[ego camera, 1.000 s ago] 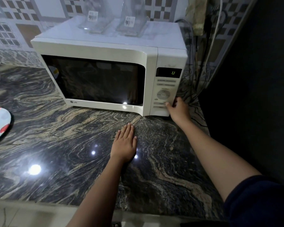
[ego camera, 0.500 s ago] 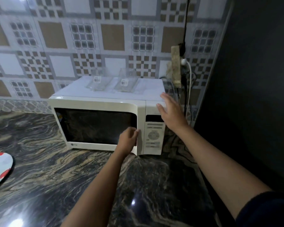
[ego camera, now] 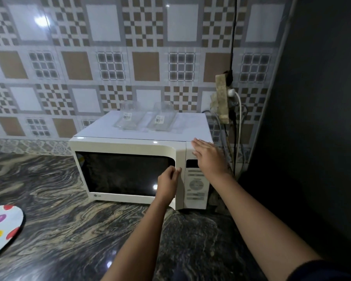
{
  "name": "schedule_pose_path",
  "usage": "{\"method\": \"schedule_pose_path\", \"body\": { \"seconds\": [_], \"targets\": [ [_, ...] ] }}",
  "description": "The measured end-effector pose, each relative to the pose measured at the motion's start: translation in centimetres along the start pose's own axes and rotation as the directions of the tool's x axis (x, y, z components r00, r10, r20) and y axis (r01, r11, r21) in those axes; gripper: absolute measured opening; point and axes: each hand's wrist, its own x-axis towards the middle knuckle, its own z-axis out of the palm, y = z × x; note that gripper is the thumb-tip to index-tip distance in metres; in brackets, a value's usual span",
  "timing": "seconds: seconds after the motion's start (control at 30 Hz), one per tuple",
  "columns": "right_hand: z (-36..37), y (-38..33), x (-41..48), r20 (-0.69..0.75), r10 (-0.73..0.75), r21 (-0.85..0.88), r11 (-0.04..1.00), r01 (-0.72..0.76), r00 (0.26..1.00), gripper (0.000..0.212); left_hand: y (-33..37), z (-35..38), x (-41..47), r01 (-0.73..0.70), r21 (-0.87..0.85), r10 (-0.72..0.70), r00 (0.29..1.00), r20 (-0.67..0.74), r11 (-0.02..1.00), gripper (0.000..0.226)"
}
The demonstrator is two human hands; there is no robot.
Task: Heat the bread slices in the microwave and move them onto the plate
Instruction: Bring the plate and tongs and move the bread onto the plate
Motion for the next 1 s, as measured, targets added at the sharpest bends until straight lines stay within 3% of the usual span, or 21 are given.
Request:
{"method": "schedule_pose_path", "body": {
  "seconds": [0.13,0.47,0.53,0.6,0.67,0.73,0.83,1.0],
  "targets": [
    [0.2,-0.2,0.1,-0.015,0.033,-0.038,0.999,-0.033,0.999,0.041,0.1,-0.1,0.0,0.030,-0.010,-0.030,1.000,0.002,0.999,0.037],
    [-0.1,-0.9,-0.2,-0.017,0.108,-0.024,0.994,-0.108,0.994,0.046,-1.1,-3.5,-5.6,-0.086,-0.011,0.086,0.994,0.067,0.996,0.034],
    [0.0,-1.5,-0.7,0.021,0.146,0.036,0.989,-0.146,0.989,0.043,-0.9,-4.1,-7.0,-0.088,-0.017,0.088,0.995,0.053,0.996,0.033],
    [-0.4,-2.8,-1.5,0.026,0.215,0.203,0.955,-0.216,0.976,0.038,-1.0,-4.5,-8.1,-0.066,-0.043,0.068,0.997,0.040,0.997,0.031],
    [-1.0,-4.8,-2.8,0.097,0.244,0.415,0.871,-0.262,0.965,0.038,-1.1,-5.1,-9.0,-0.051,-0.089,0.054,0.998,0.027,0.995,0.030],
    [-1.7,-6.9,-4.5,0.218,0.180,0.557,0.784,-0.274,0.959,0.040,-1.2,-5.6,-9.8,-0.050,-0.114,0.052,0.998,0.016,0.992,0.030],
    [-1.8,-9.5,-6.7,0.287,0.053,0.546,0.811,-0.209,0.956,0.036,-1.3,-6.3,-11.1,-0.067,-0.117,0.066,0.998,-0.012,0.991,0.028],
    [-1.9,-12.9,-9.2,0.241,0.062,0.515,0.838,-0.182,0.969,0.033,-2.0,-9.4,-13.9,-0.075,-0.118,0.076,0.997,0.005,0.990,0.026]
  ]
}}
